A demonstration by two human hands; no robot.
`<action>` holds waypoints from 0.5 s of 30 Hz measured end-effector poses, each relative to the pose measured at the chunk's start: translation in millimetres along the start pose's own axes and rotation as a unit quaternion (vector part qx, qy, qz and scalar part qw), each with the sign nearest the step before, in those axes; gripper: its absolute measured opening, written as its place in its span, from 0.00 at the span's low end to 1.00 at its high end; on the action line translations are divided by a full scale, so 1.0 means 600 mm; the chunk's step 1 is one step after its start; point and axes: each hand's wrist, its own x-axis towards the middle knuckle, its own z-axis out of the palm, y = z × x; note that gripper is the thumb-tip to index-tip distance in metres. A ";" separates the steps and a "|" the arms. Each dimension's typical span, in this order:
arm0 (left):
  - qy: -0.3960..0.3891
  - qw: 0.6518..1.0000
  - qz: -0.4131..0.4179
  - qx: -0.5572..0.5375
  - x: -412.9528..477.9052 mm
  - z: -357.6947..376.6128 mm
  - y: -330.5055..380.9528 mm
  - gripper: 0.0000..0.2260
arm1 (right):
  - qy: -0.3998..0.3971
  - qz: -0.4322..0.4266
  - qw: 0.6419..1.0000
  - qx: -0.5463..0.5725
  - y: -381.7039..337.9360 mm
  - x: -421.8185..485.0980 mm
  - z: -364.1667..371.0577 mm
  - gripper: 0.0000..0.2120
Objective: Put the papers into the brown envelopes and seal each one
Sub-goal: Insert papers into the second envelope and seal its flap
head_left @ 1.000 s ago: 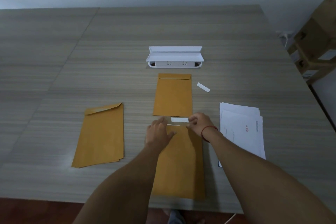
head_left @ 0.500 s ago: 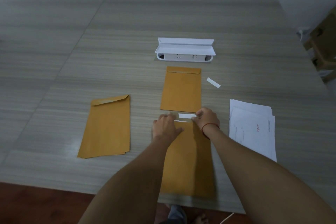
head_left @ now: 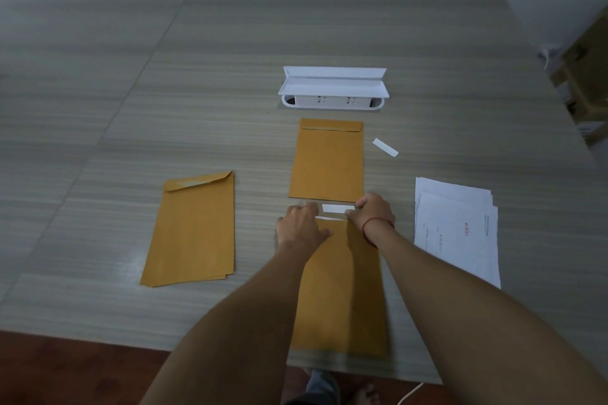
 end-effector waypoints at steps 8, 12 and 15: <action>-0.007 1.000 -0.010 -0.011 -0.001 -0.005 0.003 0.23 | 0.007 0.013 1.000 0.027 0.000 -0.002 -0.001 0.08; -0.010 1.000 -0.013 -0.011 -0.002 -0.009 0.005 0.22 | -0.005 0.021 0.999 0.039 0.000 0.000 -0.005 0.06; -0.015 1.000 -0.016 -0.005 -0.003 -0.014 0.010 0.22 | -0.020 0.026 0.999 0.032 -0.004 0.001 -0.006 0.04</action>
